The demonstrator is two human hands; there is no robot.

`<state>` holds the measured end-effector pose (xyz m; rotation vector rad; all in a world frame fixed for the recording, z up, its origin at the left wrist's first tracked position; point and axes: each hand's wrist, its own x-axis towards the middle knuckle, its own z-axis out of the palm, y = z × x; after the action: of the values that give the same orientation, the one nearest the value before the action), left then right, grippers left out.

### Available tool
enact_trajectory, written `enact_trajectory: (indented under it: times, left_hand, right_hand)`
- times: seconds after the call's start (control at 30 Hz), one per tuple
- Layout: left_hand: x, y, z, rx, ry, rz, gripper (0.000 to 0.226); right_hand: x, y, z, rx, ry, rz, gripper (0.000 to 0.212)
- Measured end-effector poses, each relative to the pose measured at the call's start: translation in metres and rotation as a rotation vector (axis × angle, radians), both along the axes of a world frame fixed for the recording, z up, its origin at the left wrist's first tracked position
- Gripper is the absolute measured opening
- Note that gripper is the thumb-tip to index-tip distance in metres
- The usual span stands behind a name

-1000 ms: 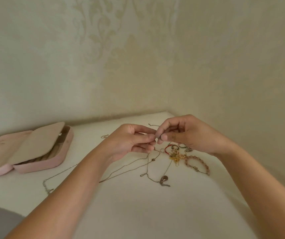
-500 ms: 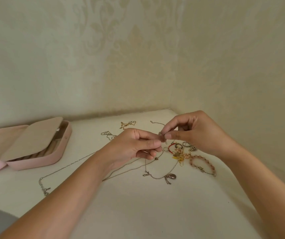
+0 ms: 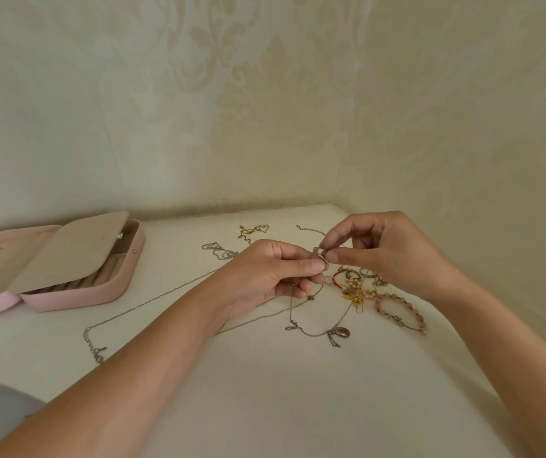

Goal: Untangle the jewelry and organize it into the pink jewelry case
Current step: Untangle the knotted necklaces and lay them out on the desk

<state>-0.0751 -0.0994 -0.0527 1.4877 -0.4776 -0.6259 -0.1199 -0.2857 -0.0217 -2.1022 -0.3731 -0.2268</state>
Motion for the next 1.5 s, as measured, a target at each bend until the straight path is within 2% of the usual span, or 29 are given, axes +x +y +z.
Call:
enact_trajectory:
  times: [0.2,0.37,0.43,0.53,0.8,0.97,1.07,1.27,1.37,1.5]
  left_hand:
    - [-0.001,0.0,-0.002,0.006,0.007,-0.003,0.008]
    - [0.0,-0.001,-0.004,0.005,-0.004,0.014,0.019]
    - [-0.001,-0.002,-0.004,0.017,-0.028,0.021,0.016]
    - [-0.002,-0.002,-0.005,0.048,-0.057,0.039,0.008]
    - [-0.002,-0.003,-0.006,0.068,-0.01,0.08,0.009]
    - [0.0,-0.001,0.001,-0.084,0.295,0.04,0.012]
    - [0.0,0.002,0.004,-0.101,0.394,-0.018,0.015]
    - [-0.002,0.003,0.008,-0.12,0.446,-0.031,0.011]
    - [-0.003,0.003,0.009,-0.106,0.411,-0.019,0.005]
    - [-0.003,0.002,0.008,-0.103,0.337,0.011,0.015]
  right_hand:
    - [0.001,-0.004,-0.002,-0.012,0.017,-0.012,0.012]
    - [-0.001,-0.002,0.0,-0.046,0.031,0.011,0.011]
    - [0.0,-0.002,-0.002,-0.071,0.037,-0.003,0.012]
    - [0.001,-0.003,-0.006,-0.161,0.012,-0.025,0.015]
    - [0.001,-0.001,-0.008,-0.475,-0.148,-0.05,0.008]
    - [-0.001,0.0,-0.01,-0.409,-0.24,-0.022,0.009]
    - [-0.002,0.002,-0.007,-0.432,-0.322,0.035,0.008]
    - [-0.006,0.003,-0.005,-0.36,-0.365,0.072,0.008]
    - [-0.006,0.003,-0.005,-0.269,-0.308,0.056,0.006]
    - [-0.005,0.003,-0.006,-0.183,-0.271,0.026,0.008]
